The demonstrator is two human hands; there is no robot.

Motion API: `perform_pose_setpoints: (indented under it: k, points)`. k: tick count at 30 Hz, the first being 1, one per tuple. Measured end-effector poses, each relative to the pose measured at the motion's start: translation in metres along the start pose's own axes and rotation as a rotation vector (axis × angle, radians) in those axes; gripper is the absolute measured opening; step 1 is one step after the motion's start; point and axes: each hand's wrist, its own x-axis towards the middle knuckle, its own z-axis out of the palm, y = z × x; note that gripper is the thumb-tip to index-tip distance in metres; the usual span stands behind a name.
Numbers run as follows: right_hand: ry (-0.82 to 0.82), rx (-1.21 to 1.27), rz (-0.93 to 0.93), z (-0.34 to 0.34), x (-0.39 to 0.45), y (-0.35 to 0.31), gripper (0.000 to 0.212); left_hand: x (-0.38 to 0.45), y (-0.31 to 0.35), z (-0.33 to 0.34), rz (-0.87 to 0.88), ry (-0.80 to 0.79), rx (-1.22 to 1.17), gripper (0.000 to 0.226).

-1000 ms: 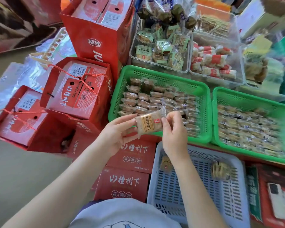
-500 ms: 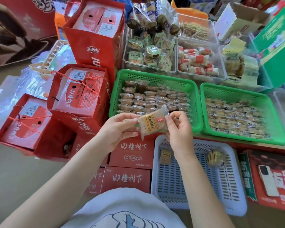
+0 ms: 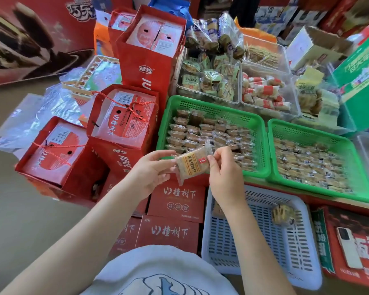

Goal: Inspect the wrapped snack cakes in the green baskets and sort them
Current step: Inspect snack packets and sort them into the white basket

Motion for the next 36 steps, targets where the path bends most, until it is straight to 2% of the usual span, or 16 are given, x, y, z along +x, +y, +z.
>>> perform_pose_setpoints:
  k: [4, 10, 13, 15, 17, 19, 21, 23, 26, 30, 31, 33, 36]
  points:
    - [-0.081, 0.029, 0.086, 0.004, -0.003, 0.000, 0.019, -0.005, 0.004, -0.010, 0.016, -0.130, -0.021, 0.025]
    - [-0.085, 0.240, 0.247, -0.005, -0.003, -0.001, 0.015, -0.006, 0.009, -0.014, 0.132, -0.142, 0.245, 0.020]
    - [-0.171, 0.677, 0.481, -0.016, -0.003, -0.001, 0.005, -0.005, 0.013, -0.012, 0.123, -0.223, 0.263, 0.017]
    - [-0.283, 0.964, 0.581, -0.028, -0.005, 0.000, 0.025, -0.003, 0.016, -0.011, 0.101, -0.309, 0.308, 0.016]
    - [-0.405, 1.148, 0.588, -0.040, -0.007, 0.002, 0.035, -0.001, 0.020, -0.011, 0.089, -0.384, 0.338, 0.011]
    - [-0.486, 1.272, 0.570, -0.047, -0.008, 0.003, 0.036, 0.002, 0.023, -0.011, 0.087, -0.452, 0.314, 0.010]
    - [-0.526, 1.358, 0.569, -0.049, -0.007, -0.002, 0.027, 0.005, 0.024, -0.012, 0.085, -0.506, 0.268, 0.014]
    - [-0.534, 1.404, 0.640, -0.046, -0.004, -0.008, 0.007, 0.007, 0.022, -0.014, 0.088, -0.538, 0.243, 0.012]
    - [-0.481, 1.337, 0.719, -0.032, 0.003, -0.009, 0.015, 0.009, 0.017, -0.015, 0.103, -0.501, 0.207, 0.010]
    - [-0.362, 1.170, 0.752, -0.017, 0.013, -0.008, 0.015, 0.014, 0.007, -0.012, 0.140, -0.289, 0.110, 0.025]
    - [-0.319, 1.170, 0.779, -0.014, 0.016, -0.008, 0.022, 0.017, 0.004, -0.012, 0.142, -0.253, 0.103, 0.026]
    - [-0.239, 1.198, 0.835, -0.010, 0.023, -0.007, 0.030, 0.020, 0.000, -0.008, 0.159, -0.210, 0.150, 0.023]
    - [-0.159, 1.203, 0.896, -0.006, 0.033, -0.002, 0.024, 0.026, -0.006, 0.002, 0.235, -0.084, 0.352, 0.024]
